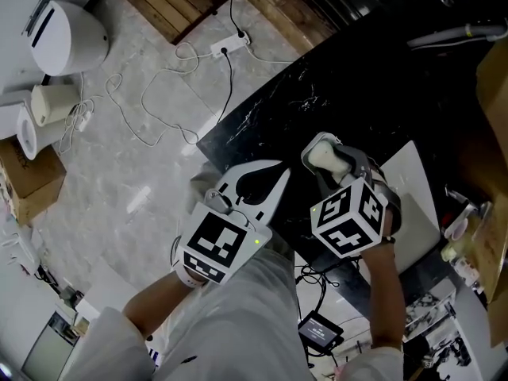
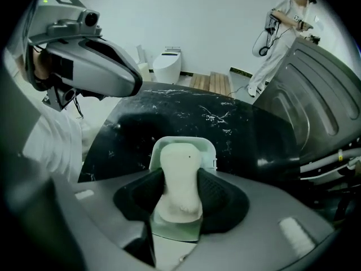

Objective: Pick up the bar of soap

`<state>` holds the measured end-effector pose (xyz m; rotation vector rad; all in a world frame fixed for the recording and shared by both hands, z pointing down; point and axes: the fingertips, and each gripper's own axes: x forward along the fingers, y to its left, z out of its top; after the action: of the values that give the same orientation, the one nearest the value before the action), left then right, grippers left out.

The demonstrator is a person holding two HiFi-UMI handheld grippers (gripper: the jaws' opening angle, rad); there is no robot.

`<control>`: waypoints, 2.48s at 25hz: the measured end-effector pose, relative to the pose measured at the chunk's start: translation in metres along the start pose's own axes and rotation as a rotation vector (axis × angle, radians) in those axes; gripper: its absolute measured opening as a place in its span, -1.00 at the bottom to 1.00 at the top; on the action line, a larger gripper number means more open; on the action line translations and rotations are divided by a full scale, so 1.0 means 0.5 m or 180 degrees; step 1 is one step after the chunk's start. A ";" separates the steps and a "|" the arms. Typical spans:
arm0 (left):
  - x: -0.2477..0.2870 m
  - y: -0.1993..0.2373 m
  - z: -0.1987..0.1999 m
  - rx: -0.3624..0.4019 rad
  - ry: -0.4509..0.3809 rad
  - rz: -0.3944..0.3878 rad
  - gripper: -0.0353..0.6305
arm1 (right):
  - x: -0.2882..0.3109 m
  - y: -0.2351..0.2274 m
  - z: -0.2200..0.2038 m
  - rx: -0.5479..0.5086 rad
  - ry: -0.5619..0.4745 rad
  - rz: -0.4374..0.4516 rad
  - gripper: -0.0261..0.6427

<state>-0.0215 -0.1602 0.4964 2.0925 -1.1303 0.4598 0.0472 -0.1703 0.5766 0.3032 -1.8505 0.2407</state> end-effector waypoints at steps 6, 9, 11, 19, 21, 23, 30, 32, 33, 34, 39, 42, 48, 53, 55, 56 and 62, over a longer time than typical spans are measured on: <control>-0.019 0.004 -0.005 0.0007 0.0005 0.0036 -0.88 | -0.018 -0.009 0.009 -0.0008 -0.0476 -0.0449 -0.34; -0.022 0.004 -0.008 0.0029 0.0015 0.0041 -0.88 | -0.026 -0.017 0.016 0.0077 -0.0836 -0.0663 -0.33; -0.021 0.004 -0.011 0.0046 0.0019 0.0042 -0.88 | -0.029 -0.022 0.018 0.0149 -0.1031 -0.0800 -0.33; -0.028 -0.007 -0.011 0.0138 0.0036 0.0047 -0.88 | -0.062 -0.032 0.027 0.0410 -0.1681 -0.1207 -0.34; -0.032 -0.007 -0.011 0.0166 0.0044 0.0053 -0.88 | -0.070 -0.034 0.033 0.0441 -0.1813 -0.1249 -0.34; -0.036 -0.007 -0.010 0.0190 0.0053 0.0061 -0.88 | -0.077 -0.035 0.037 0.0515 -0.1930 -0.1270 -0.35; -0.043 -0.011 0.000 0.0241 0.0033 0.0073 -0.88 | -0.109 -0.045 0.045 0.0722 -0.2221 -0.1294 -0.35; -0.045 -0.015 0.005 0.0261 0.0016 0.0062 -0.88 | -0.120 -0.045 0.049 0.0741 -0.2283 -0.1309 -0.36; -0.047 -0.017 0.008 0.0273 0.0006 0.0056 -0.88 | -0.126 -0.045 0.050 0.0744 -0.2308 -0.1321 -0.36; -0.050 -0.019 0.010 0.0286 -0.0003 0.0053 -0.88 | -0.132 -0.044 0.052 0.0763 -0.2341 -0.1331 -0.36; -0.065 -0.030 0.026 0.0338 -0.0040 0.0055 -0.88 | -0.171 -0.040 0.057 0.0837 -0.2492 -0.1378 -0.36; -0.078 -0.037 0.034 0.0373 -0.0064 0.0063 -0.88 | -0.194 -0.035 0.062 0.0895 -0.2601 -0.1397 -0.36; -0.098 -0.051 0.056 0.0423 -0.0138 0.0079 -0.88 | -0.250 -0.031 0.075 0.1108 -0.2926 -0.1450 -0.37; -0.119 -0.064 0.076 0.0465 -0.0183 0.0095 -0.88 | -0.308 -0.027 0.084 0.1233 -0.3204 -0.1541 -0.37; -0.126 -0.068 0.080 0.0480 -0.0197 0.0100 -0.88 | -0.327 -0.025 0.083 0.1271 -0.3292 -0.1593 -0.37; -0.129 -0.069 0.081 0.0489 -0.0204 0.0101 -0.88 | -0.335 -0.024 0.083 0.1274 -0.3334 -0.1615 -0.37; -0.147 -0.071 0.098 0.0511 -0.0256 0.0126 -0.88 | -0.372 -0.024 0.086 0.1372 -0.3528 -0.1684 -0.37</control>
<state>-0.0336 -0.1396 0.4043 2.2479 -1.2181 0.5037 0.0646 -0.1793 0.3862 1.4251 -2.6722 0.0911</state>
